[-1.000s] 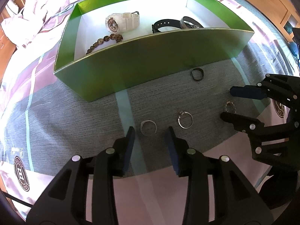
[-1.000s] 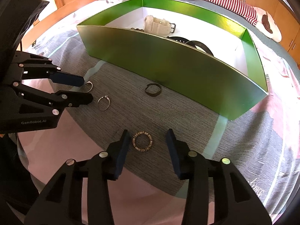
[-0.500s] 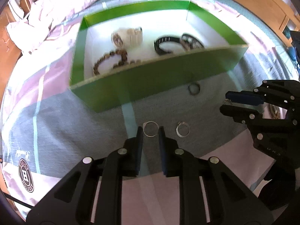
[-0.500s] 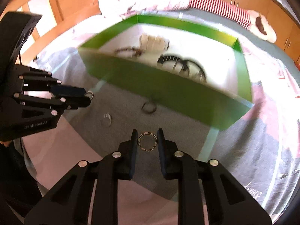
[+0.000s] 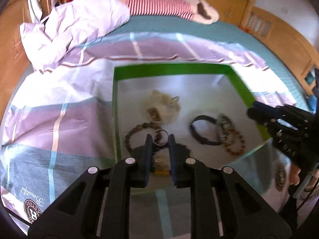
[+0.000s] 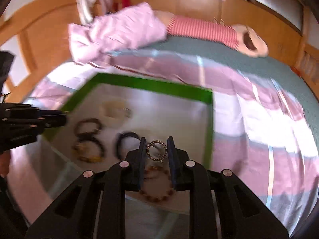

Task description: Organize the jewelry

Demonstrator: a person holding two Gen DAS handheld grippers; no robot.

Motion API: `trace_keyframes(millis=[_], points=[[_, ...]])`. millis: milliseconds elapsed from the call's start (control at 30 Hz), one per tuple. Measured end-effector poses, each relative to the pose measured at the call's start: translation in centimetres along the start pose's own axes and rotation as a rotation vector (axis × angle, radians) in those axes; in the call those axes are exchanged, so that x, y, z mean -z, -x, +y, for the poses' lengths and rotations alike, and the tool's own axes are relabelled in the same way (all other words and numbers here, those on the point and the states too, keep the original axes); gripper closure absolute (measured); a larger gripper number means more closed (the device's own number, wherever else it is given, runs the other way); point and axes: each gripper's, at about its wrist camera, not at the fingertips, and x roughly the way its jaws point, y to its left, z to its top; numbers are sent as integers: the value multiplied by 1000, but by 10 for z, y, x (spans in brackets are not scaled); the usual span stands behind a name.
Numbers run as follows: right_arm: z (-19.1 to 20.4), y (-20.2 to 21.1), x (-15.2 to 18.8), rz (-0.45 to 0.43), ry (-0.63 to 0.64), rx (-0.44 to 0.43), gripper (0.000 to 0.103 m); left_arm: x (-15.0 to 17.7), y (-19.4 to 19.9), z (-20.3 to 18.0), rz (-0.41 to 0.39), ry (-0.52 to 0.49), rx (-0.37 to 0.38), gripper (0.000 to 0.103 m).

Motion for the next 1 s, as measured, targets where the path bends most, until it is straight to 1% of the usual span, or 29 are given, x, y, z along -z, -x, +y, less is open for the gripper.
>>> trace_keyframes(millis=[33,133,167,200,233,267,333,367,433,467,500,533,567,600,633,700,733,800,867,900,933,967,1000], points=[[-6,-8,4,29,-21,2,82,-1,-5,0,10,-4,-5,86],[-12,-19,9,64,-31,29,81,1,-21,-6,35,-21,1,86],[-11,-19,9,61,-33,24,76,1,-22,-10,34,-27,-2,85],[-10,-16,10,58,-38,16,69,2,-24,-15,31,-35,-6,76],[-10,-14,10,58,-43,12,55,4,-25,-17,32,-38,-11,66],[-9,-7,10,42,-52,1,52,6,-23,-21,32,-46,-18,65],[-6,7,11,14,-65,-57,52,9,-13,-27,20,-70,-28,65],[-1,18,16,10,-72,-126,52,11,-6,-30,10,-81,-24,65],[5,29,25,27,-72,-233,52,19,14,-37,-21,-111,10,64],[11,29,31,49,-60,-268,51,25,23,-39,-30,-124,24,64],[20,32,36,27,-17,-236,51,33,30,-41,-35,-142,29,63],[28,34,39,12,28,-203,52,40,34,-42,-27,-155,26,59],[38,35,42,1,90,-157,52,47,34,-42,-11,-162,18,57],[43,36,42,-3,113,-134,52,57,32,-40,17,-156,4,56],[44,37,41,-5,110,-137,52,61,29,-37,34,-145,-2,56],[42,41,40,-13,72,-186,52,73,18,-31,95,-116,-12,56],[41,42,39,-24,63,-190,52,77,13,-30,119,-109,-14,56],[40,47,38,-31,66,-225,52,79,6,-33,146,-127,-14,56],[45,50,41,26,83,-284,52,81,3,-37,152,-138,-12,56],[48,48,43,55,92,-289,52,81,1,-38,157,-139,-10,54],[51,44,47,89,103,-279,52,82,0,-39,163,-139,-10,54],[55,35,54,126,112,-252,52,84,-2,-40,173,-143,-10,54],[57,28,59,145,115,-228,52,85,-3,-41,178,-145,-10,54]])
